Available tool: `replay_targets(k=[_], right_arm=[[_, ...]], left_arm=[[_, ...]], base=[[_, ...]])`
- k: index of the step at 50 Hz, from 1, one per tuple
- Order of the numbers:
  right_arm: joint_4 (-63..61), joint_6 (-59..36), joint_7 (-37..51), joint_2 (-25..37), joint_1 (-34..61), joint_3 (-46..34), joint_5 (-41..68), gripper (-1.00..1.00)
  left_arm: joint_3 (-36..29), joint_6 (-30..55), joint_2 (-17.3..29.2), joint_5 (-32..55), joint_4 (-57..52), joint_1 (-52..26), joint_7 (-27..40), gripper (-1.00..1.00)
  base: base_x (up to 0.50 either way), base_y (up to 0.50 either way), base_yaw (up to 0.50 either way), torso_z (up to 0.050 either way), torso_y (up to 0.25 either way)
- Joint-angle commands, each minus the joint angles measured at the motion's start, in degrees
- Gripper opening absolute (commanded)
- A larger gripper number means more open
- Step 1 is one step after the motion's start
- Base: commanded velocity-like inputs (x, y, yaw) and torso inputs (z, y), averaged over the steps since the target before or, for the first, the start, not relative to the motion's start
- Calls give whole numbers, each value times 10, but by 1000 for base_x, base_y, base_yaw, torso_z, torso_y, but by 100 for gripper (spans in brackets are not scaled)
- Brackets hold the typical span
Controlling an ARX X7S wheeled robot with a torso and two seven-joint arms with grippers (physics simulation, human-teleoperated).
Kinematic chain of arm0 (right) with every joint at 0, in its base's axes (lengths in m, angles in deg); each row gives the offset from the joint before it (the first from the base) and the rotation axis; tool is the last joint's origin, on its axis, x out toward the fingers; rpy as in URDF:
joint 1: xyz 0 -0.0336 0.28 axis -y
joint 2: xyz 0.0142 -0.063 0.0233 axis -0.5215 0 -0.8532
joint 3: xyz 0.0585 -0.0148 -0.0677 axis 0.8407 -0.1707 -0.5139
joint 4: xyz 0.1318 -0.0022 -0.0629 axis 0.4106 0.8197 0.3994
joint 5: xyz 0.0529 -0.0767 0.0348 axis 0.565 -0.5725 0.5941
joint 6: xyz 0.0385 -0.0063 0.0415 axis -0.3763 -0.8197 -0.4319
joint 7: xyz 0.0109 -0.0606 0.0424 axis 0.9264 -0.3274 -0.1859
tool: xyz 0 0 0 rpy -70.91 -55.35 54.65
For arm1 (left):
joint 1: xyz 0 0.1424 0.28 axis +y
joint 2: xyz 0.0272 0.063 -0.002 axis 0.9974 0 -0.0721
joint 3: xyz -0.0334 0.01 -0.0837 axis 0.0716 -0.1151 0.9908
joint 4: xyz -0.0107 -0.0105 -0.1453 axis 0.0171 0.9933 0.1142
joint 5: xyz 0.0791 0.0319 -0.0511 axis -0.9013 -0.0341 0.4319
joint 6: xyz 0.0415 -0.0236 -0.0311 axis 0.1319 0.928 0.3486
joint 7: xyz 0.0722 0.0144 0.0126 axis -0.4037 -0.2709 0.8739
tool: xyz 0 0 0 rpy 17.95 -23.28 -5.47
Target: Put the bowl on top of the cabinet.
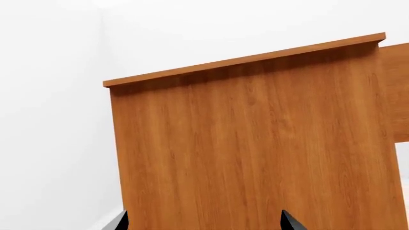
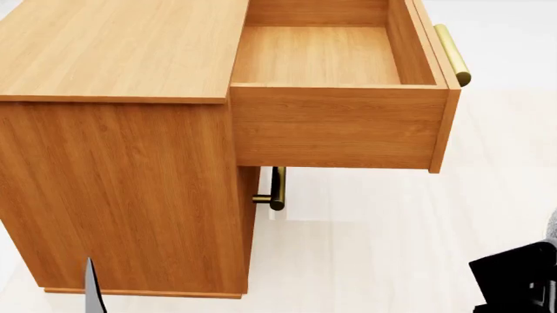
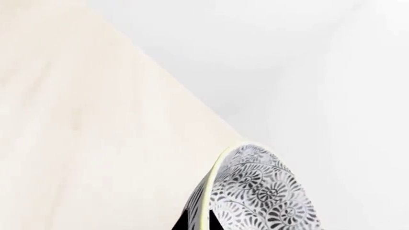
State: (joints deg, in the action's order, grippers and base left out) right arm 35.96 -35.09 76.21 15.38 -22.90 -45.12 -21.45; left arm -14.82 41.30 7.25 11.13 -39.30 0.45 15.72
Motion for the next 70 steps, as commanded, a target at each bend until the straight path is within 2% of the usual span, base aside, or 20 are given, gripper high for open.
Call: replay_targets(k=[1,7,16,25,41,47,59,65,69,70], right_arm=[[-107,-43,11,12,6,58,1,-100],[-214,-105,-8,26,20,82,5,-100],[-348,-196,-51,48,118,99,-4,-100],[-392,-227,-84,46,222,74,-19,-100],[-352,-208,-107,15,374,21,-31,-100],[-280,-139,-98,-41,464,-30,-33,-100],[-203,-72,-100,-133,547,-80,-17,-100],[-227,-76,-108,-194,560,-100,-6,-100],[-282,-107,-129,-217,543,-113,1,-100],[-314,-138,-149,-230,538,-114,12,-100]], left_arm=[[3,-19,2,0,2,2,-2,100],[3,-19,3,2,2,1,0,100],[3,-18,6,5,1,0,3,100],[1,-17,8,5,-2,1,5,100],[-3,-19,11,5,-1,1,10,100],[-5,-19,13,5,-5,4,11,100],[-9,-20,16,6,-5,4,13,100],[-9,-20,18,9,-8,5,13,100],[-9,-20,20,11,-11,6,13,100],[-10,-20,20,12,-12,7,12,100]], base=[[0,0,0,0,0],[0,0,0,0,0],[0,0,0,0,0],[0,0,0,0,0],[0,0,0,0,1],[0,0,0,0,0],[0,0,0,0,0],[0,0,0,0,0],[0,0,0,0,0],[0,0,0,0,0]])
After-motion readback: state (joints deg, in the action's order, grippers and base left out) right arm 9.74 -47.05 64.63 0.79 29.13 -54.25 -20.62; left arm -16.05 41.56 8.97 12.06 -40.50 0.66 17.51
